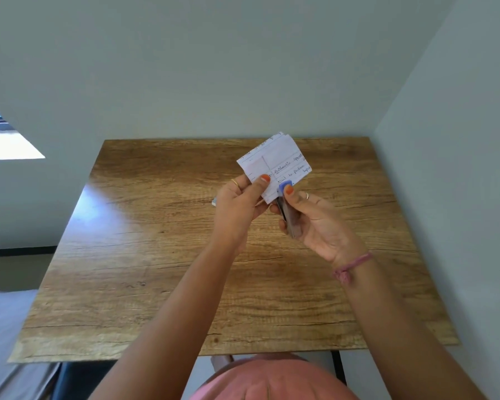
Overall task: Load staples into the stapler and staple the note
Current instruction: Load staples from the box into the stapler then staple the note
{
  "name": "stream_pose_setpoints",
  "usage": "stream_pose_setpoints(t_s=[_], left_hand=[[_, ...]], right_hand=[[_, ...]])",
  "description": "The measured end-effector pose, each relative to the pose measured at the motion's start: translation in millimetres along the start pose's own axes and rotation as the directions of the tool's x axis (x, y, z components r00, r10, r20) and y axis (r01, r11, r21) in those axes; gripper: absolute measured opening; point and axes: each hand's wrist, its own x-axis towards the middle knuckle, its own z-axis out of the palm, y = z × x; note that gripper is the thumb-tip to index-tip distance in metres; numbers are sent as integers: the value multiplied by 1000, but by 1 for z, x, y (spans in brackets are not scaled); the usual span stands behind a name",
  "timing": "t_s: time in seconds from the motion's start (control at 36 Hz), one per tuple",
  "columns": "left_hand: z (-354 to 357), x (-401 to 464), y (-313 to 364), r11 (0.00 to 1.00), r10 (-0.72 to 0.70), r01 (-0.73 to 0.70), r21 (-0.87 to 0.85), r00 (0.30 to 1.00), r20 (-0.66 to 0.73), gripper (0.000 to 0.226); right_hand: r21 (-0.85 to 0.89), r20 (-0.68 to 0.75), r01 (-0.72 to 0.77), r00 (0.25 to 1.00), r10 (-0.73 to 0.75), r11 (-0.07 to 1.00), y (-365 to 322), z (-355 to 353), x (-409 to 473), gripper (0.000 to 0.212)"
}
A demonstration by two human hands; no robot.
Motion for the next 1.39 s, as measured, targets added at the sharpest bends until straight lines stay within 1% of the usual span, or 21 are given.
stream_pose_setpoints(t_s=[0.14,0.25,0.31,0.36,0.42,0.44,0.53,0.58,0.67,0.72,0.78,0.86,0.92,1.0,1.11,1.17,1.19,1.22,1.28,1.33,1.39], left_hand=[[5,-3,-2,999,35,-35,11,999,3,17],[3,-2,-2,1000,28,-28,14,1000,1,17],[2,-2,-2,1000,5,-5,-9,1000,9,18],[1,-3,-2,998,-38,40,-48,998,47,23],[1,-4,-4,997,-65,69,-37,992,106,36],[2,-5,-6,997,-67,69,-15,990,126,40],[2,-6,-9,999,-46,45,7,989,142,44],[2,-7,-9,999,-33,35,-9,989,146,46],[3,-6,-10,1000,-10,11,-5,991,131,38],[3,-6,-11,1000,1,-2,8,994,113,35],[3,-6,-14,1000,8,-9,17,996,92,39],[3,-6,-16,1000,1,-2,16,998,59,42],[2,-7,-17,1000,-15,14,11,998,60,41],[-2,-5,-14,998,-59,56,32,994,97,39],[-13,-1,0,981,-159,135,142,973,170,43],[-17,1,5,977,-198,177,117,958,207,41],[-19,2,7,977,-211,202,63,955,209,40],[-20,4,9,976,-214,219,-2,958,193,38],[-24,7,9,972,-203,214,-94,973,110,32],[-26,10,8,977,-183,183,-106,983,14,19],[-29,11,6,983,-160,156,-100,986,-42,9]], right_hand=[[-26,-20,-1,1000,1,1000,3,3,2,39],[-55,-27,20,999,-21,998,4,3,5,22],[-67,-20,39,999,-40,997,5,2,6,19],[-70,-14,57,998,-58,996,5,1,8,21],[-78,-4,73,997,-73,994,5,-1,10,21],[-89,3,79,997,-79,993,5,-1,10,19],[-75,11,78,997,-78,994,6,-2,11,14],[-63,14,75,997,-75,995,7,-2,10,16],[-84,-2,79,997,-79,993,6,0,10,24],[-108,-22,84,996,-86,991,7,0,11,21],[-128,-44,86,995,-93,988,8,1,12,14],[-146,-75,83,993,-94,986,10,1,14,12],[-148,-92,70,992,-84,986,12,2,14,12],[-146,-88,56,994,-69,988,12,-1,13,17],[-138,-38,10,999,-15,990,10,-4,10,22],[-141,-38,-25,999,20,990,6,-5,10,26],[-152,-43,-39,999,32,988,4,-5,9,30],[-167,-45,-46,998,39,985,3,-5,8,34],[-200,-47,-40,998,31,979,0,-5,7,38],[-225,-42,-22,999,13,974,-2,-7,7,41],[-271,-32,-4,999,-5,963,-3,-8,7,49]])
